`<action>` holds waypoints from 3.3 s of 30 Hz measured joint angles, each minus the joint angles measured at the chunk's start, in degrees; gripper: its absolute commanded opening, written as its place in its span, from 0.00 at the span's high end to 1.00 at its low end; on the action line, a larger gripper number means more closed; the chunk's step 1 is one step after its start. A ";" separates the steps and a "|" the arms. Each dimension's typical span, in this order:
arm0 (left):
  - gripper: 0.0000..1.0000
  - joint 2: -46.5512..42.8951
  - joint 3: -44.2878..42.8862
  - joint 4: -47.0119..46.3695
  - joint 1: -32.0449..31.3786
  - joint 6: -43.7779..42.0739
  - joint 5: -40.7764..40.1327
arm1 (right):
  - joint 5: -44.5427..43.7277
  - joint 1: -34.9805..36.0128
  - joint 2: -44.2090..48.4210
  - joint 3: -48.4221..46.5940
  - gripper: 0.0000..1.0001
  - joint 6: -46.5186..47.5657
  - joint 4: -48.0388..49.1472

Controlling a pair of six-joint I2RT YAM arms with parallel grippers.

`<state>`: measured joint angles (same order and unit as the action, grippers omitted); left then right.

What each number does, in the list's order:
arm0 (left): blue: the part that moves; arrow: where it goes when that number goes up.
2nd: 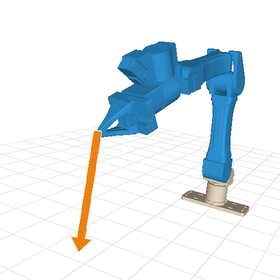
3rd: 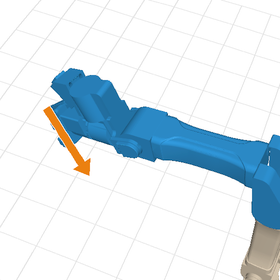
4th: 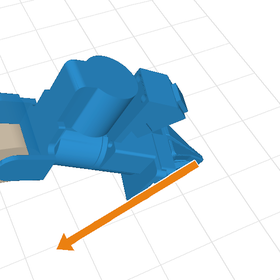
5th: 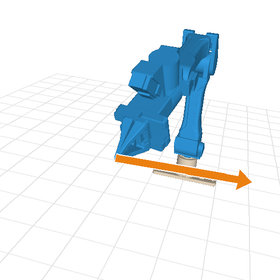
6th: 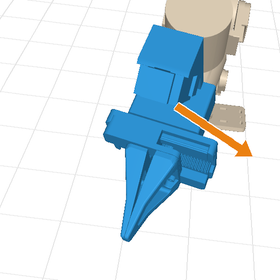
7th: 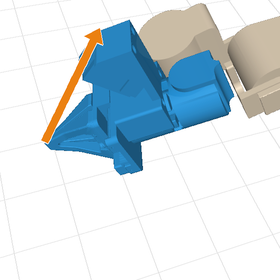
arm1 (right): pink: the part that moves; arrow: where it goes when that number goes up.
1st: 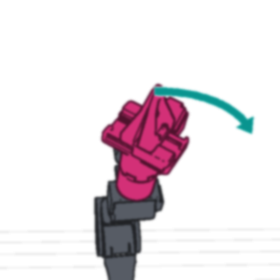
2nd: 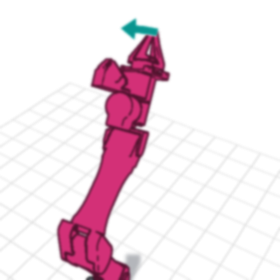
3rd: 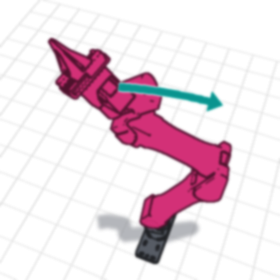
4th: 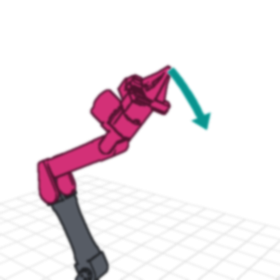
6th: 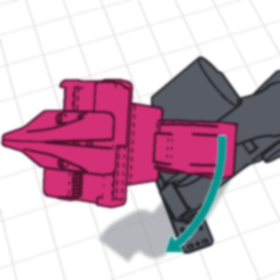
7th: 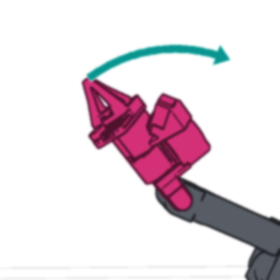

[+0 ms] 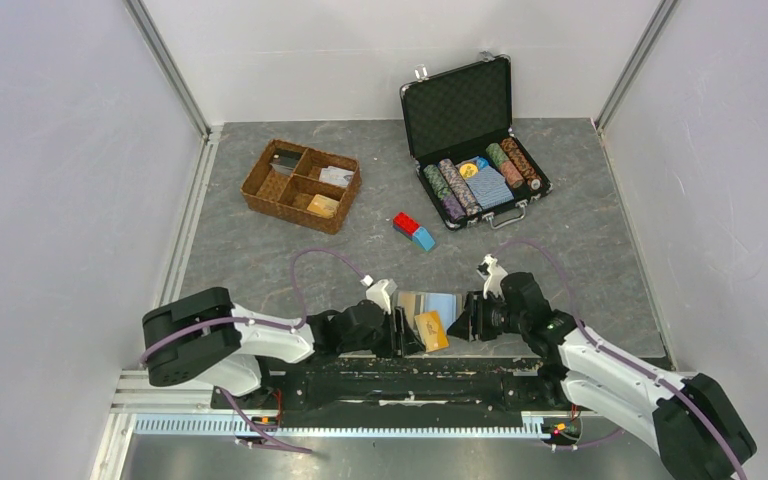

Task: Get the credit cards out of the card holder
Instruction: Remove the credit card from the card holder, then place the credit card in the storage box.

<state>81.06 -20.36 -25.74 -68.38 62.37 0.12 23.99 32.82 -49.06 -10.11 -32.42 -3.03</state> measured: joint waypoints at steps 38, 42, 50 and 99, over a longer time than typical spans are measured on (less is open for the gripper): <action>0.55 8.48 -0.96 -11.02 -0.83 6.51 -0.66 | -2.45 9.57 3.06 8.26 0.86 -14.14 12.11; 0.61 8.48 0.46 -13.09 -0.83 6.80 -0.92 | -2.38 10.27 2.10 9.07 0.88 -15.63 14.62; 0.81 8.46 4.55 -18.78 -0.81 8.41 -1.51 | -1.86 12.31 0.28 9.44 0.94 -17.64 19.02; 0.98 -31.63 -1.51 22.56 -0.81 -15.47 11.63 | 36.94 1.46 -9.38 -18.21 0.45 18.64 7.89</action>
<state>49.43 -21.87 -3.18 -69.19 46.89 11.75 60.93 34.28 -58.43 -28.32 -13.78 4.86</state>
